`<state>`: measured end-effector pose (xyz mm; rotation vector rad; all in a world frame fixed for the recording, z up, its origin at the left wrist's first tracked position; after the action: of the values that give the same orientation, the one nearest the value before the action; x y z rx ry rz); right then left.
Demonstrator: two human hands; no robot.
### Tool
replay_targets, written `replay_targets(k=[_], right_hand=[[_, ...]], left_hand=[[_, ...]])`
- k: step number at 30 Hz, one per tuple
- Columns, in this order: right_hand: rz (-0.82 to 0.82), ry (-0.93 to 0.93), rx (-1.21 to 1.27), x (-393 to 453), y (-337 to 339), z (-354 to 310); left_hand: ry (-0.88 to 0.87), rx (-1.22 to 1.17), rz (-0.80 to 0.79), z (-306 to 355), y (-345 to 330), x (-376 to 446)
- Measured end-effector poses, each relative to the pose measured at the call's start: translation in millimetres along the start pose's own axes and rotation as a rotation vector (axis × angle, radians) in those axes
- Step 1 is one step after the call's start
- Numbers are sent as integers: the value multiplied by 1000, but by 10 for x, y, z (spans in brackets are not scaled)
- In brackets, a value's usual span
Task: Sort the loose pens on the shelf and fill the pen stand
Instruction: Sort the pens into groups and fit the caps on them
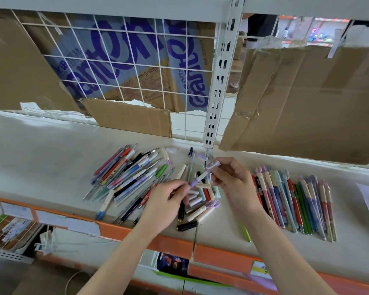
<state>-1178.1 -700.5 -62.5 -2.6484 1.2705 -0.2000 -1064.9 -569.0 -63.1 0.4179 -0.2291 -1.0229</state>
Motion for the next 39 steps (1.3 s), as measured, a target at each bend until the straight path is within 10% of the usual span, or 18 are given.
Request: replay_targets(k=[17, 24, 39], right_hand=[[-27, -41, -37, -56, -137, 6], [311, 17, 238, 143, 387, -284], [-33, -25, -1481, -66, 383, 141]], left_hand=[[-139, 206, 32, 199, -46, 89], [444, -542, -270, 85, 40, -62], [455, -952, -259, -44, -29, -27]])
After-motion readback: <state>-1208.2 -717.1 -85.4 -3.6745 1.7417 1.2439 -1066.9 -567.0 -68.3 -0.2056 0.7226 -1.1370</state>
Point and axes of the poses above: each hand's wrist, its own x-axis towards the middle knuckle, its own y-axis out of the back of the hand, z = x × y, the point moved 1 cm from there along x, towards the middle knuckle, and after that the axes turned 1 degree about x, right-handed, at the moved point
